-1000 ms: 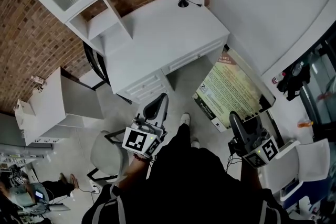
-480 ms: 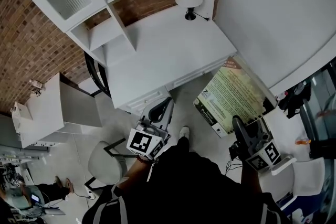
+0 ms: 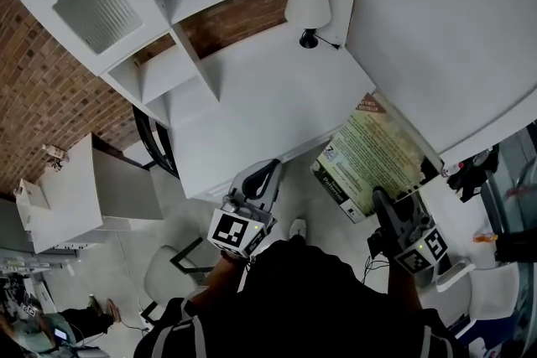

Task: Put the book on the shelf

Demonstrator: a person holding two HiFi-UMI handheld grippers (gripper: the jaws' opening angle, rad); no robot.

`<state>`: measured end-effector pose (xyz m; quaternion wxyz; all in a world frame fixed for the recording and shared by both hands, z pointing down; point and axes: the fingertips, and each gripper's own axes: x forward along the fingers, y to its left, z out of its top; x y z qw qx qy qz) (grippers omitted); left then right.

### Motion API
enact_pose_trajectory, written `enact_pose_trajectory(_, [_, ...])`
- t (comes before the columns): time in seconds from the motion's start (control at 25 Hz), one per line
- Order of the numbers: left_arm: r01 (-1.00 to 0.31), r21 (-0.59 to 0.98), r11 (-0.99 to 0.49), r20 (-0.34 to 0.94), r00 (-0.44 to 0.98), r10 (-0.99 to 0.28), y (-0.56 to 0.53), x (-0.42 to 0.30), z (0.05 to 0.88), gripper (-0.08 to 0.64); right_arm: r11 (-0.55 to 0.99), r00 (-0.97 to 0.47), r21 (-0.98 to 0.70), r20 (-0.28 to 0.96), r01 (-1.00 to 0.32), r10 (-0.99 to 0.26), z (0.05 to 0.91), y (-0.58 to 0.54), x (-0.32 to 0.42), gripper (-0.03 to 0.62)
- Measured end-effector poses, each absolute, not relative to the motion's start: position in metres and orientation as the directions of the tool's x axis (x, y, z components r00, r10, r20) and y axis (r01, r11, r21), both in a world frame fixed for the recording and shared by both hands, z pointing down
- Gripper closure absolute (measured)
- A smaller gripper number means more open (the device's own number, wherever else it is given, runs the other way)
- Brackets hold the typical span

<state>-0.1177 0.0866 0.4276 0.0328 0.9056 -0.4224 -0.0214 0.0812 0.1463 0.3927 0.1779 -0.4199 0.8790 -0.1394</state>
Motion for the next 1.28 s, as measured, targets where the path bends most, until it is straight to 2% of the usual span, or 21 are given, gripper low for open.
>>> enact_pose_trajectory(0.2, [-0.742, 0.026, -0.67, -0.033, 0.669, -0.742, 0.067, -0.133, 0.439, 0.541, 0.609, -0.576, -0.374, -0.208, -0.7, -0.79, 0.394, 0.129, 0.065, 0.43])
enact_pose_trajectory(0.52, [-0.725, 0.088, -0.683, -0.037, 0.683, -0.729, 0.058, -0.13, 0.435, 0.541, 0.579, -0.551, -0.394, -0.194, -0.714, -0.811, 0.398, 0.122, 0.055, 0.43])
enact_pose_trajectory(0.76, [-0.717, 0.076, -0.692, -0.065, 0.689, -0.721, 0.051, -0.129, 0.435, 0.541, 0.577, -0.547, -0.379, -0.195, -0.723, -0.814, 0.398, 0.118, 0.057, 0.43])
enact_pose_trajectory(1.28, [-0.722, 0.062, -0.689, -0.044, 0.687, -0.725, 0.025, -0.113, 0.434, 0.541, 0.577, -0.562, -0.421, -0.173, -0.7, -0.808, 0.414, 0.087, 0.068, 0.43])
